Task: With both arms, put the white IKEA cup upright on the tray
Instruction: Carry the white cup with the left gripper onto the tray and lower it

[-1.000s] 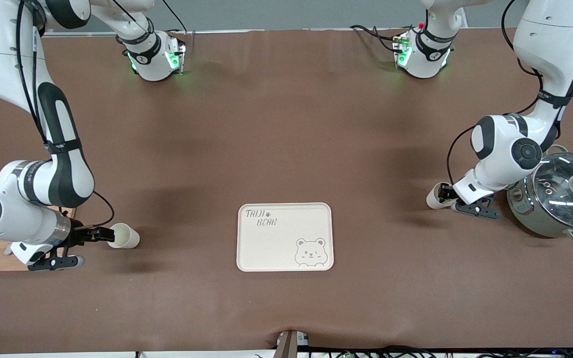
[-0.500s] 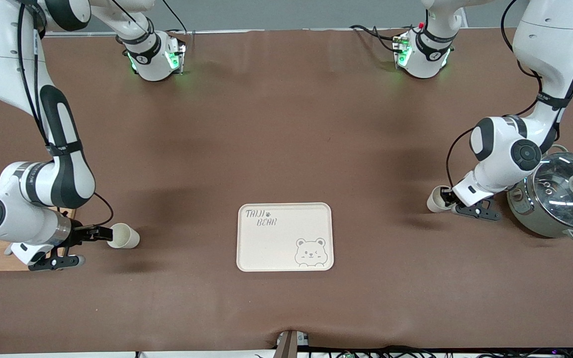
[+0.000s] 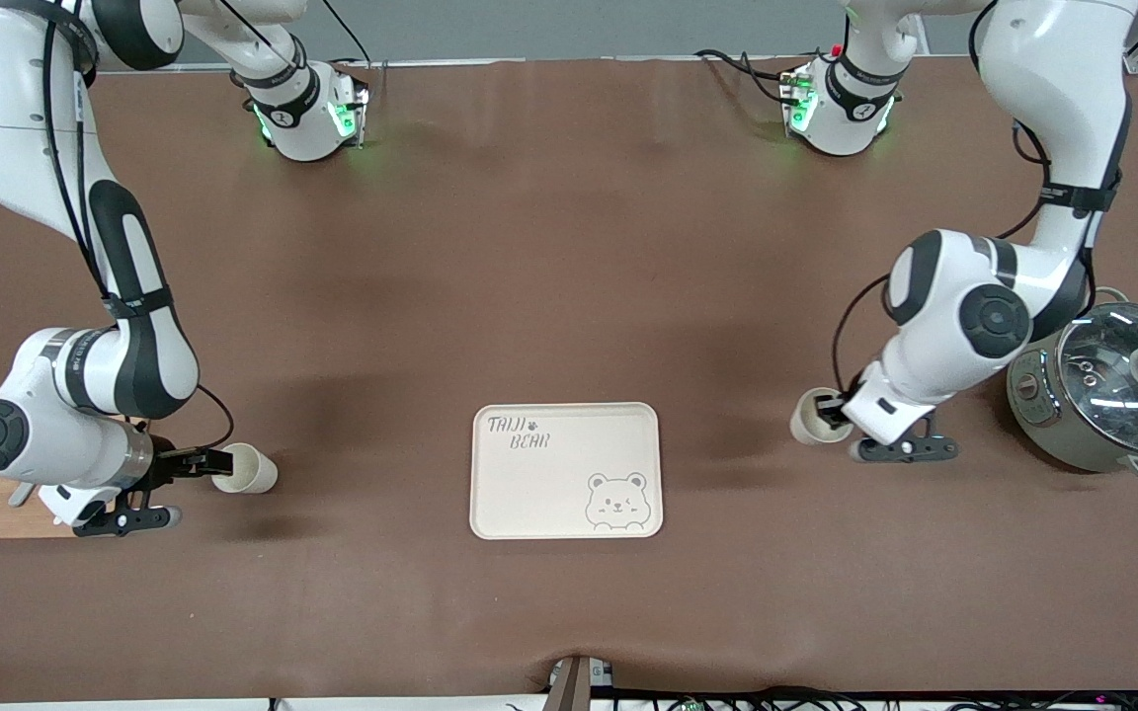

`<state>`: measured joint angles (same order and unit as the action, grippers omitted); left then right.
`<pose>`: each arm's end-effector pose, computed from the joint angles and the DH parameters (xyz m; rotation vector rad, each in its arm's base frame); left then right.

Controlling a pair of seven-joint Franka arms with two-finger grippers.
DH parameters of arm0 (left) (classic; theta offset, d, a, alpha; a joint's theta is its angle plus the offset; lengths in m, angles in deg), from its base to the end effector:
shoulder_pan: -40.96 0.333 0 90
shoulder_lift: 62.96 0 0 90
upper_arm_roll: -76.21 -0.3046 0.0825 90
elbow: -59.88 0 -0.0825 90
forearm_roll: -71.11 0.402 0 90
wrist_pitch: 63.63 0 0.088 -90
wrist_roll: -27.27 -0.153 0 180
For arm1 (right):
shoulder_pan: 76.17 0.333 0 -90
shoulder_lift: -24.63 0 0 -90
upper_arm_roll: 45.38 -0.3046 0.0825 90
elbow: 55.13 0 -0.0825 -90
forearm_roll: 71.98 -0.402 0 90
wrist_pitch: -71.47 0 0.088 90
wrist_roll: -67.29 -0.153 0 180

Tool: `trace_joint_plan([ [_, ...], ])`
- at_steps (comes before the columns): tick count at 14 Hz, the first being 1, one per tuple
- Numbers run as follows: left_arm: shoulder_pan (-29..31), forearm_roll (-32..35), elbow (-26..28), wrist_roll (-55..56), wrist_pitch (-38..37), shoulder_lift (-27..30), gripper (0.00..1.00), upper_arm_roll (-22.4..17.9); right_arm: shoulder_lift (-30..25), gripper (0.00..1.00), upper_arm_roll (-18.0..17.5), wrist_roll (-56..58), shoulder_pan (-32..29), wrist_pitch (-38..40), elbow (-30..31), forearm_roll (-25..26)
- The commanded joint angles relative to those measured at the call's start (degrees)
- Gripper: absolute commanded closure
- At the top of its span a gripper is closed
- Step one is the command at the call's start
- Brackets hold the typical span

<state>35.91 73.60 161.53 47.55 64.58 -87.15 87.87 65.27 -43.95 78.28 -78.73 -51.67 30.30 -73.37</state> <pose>0.6433 -0.1839 0.2645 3.0788 0.0859 0.0506 0.7131 -0.0459 0.1832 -3.1254 -0.1783 0.0782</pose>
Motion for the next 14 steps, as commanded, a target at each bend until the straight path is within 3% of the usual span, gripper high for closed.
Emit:
trace_joint_plan([
  [1, -4.1, 0.8, -8.1, 8.1, -2.6, -5.3, 1.0, -0.5, 1.1, 0.0, -0.2, 0.5, 0.0, 0.1, 0.0, 0.4],
  [6, -12.0, 0.9, -17.8, 20.1, -2.7, -13.3, 1.0, -1.2, 2.0, 0.0, -0.3, 0.3, 0.3, -0.1, 0.0, -0.2],
  [14, -19.5, 6.2, -22.2, 30.8, -2.1, -20.1, 1.0, -1.5, 2.6, 0.0, -0.4, 0.3, 0.6, -0.8, -0.1, -0.5],
])
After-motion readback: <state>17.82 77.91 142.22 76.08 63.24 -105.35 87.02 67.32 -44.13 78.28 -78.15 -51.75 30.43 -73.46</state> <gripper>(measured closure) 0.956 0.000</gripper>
